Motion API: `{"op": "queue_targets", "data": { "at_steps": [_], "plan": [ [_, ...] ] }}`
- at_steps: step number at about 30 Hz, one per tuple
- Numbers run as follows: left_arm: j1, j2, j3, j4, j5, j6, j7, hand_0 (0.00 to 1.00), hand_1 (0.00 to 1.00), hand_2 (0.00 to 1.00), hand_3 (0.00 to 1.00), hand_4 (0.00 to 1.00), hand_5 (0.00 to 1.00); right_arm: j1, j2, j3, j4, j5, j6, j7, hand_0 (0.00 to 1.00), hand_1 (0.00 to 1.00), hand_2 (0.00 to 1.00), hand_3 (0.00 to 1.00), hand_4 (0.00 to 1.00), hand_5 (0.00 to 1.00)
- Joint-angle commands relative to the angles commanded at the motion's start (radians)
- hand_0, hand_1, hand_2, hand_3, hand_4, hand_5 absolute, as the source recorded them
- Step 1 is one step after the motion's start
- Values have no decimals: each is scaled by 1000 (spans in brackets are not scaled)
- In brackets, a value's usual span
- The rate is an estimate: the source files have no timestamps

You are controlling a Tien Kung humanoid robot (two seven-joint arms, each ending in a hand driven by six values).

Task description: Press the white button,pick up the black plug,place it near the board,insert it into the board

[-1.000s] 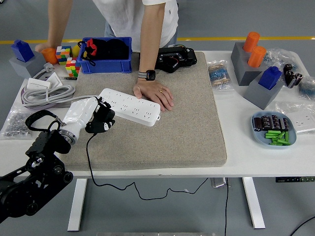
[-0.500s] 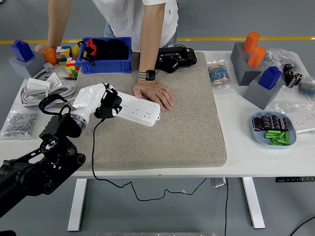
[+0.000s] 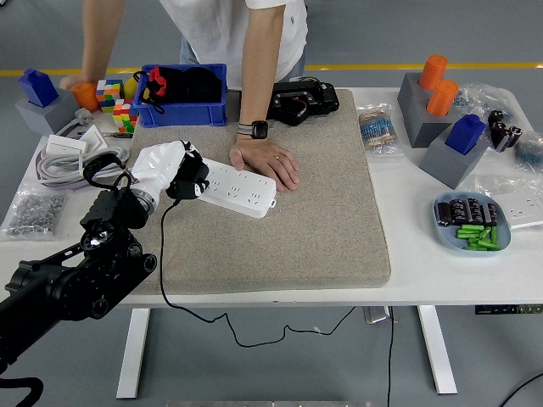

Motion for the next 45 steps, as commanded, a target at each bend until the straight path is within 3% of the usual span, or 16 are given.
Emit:
{"op": "queue_targets", "data": {
  "at_steps": [22,36,45],
  "plan": [
    [-24,-9,34,53,26,21,13,258,266,345,502,509,2,-1,-3,-16,0,5,0,0,703,623,633,613,640,351],
    [-12,21,67,15,3,11,13,255,260,339,492,503,2,-3,-4,-11,0,4,-1,1,703,623,633,613,639,349],
    [-17,19,78,14,8,8,18,256,259,338,491,504,2,-4,-3,-9,0,4,-1,1,703,623,632,613,638,348]
  ]
}}
